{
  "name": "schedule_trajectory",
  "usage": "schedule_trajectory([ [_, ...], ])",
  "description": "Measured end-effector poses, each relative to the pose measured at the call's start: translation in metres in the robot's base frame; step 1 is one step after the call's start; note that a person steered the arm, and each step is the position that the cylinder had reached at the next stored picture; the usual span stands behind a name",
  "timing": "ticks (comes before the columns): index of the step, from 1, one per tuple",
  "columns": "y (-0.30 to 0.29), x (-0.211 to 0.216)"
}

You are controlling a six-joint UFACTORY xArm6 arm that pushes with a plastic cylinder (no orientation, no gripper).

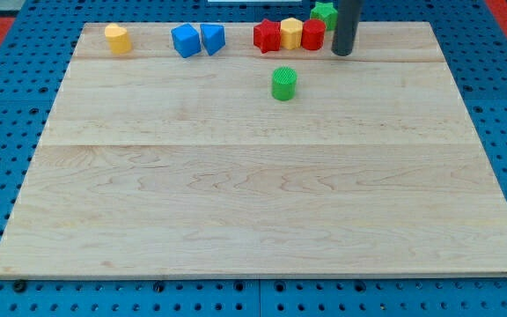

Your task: Place your arm at the bottom of hexagon

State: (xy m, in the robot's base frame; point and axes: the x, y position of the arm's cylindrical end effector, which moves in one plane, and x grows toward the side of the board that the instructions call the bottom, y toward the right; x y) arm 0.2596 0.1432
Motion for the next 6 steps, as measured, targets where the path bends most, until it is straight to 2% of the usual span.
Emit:
schedule_trajectory([
  [4, 0.009, -0.002],
  [5, -0.016, -0.005],
  [6, -0.067, 0.005],
])
